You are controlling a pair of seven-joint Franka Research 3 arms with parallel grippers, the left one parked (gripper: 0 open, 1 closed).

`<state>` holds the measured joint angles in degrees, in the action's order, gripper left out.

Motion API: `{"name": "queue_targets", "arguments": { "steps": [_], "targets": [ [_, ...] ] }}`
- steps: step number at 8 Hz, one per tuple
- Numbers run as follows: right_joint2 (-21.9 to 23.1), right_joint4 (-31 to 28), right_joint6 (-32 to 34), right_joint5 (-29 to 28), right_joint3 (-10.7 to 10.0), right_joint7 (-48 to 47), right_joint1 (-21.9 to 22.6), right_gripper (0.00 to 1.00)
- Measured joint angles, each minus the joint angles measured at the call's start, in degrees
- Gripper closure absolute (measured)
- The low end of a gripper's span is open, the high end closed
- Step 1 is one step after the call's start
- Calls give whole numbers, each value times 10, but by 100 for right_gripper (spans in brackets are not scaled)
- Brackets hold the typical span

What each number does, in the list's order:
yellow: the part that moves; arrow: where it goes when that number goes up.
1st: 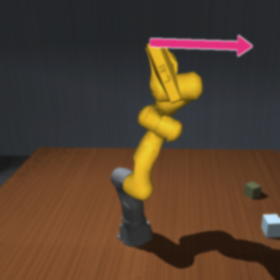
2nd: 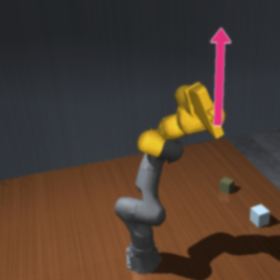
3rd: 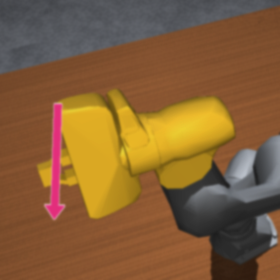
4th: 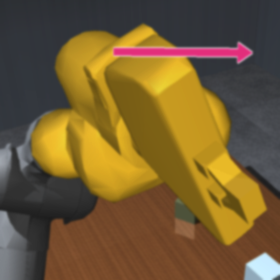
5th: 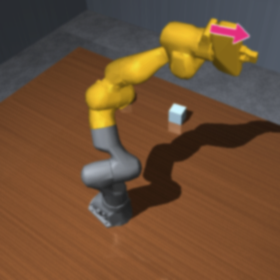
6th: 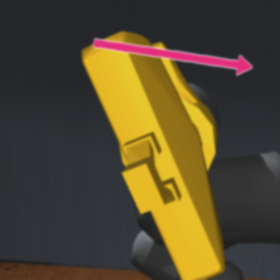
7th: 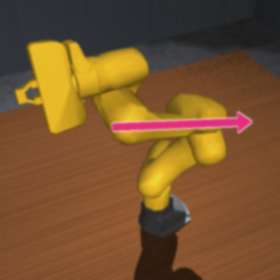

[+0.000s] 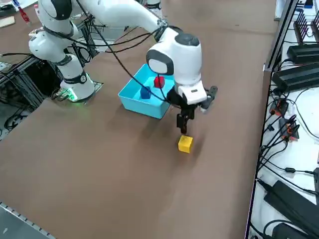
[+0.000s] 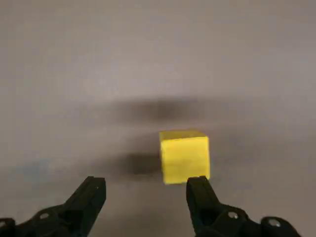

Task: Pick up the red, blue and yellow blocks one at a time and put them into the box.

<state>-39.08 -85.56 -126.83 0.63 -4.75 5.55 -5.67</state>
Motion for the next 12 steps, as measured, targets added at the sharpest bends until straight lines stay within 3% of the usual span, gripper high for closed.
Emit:
{"name": "queue_targets", "arguments": {
  "steps": [4, 9, 11, 12],
  "targets": [
    [-44, 43, -24, 0, 0, 25, -16, 0],
    [-75, 46, -51, 0, 0, 43, -31, 0],
    [-79, 46, -51, 0, 0, 52, -34, 3],
    [-81, 46, -51, 0, 1, 52, -35, 8]
  ]
}}
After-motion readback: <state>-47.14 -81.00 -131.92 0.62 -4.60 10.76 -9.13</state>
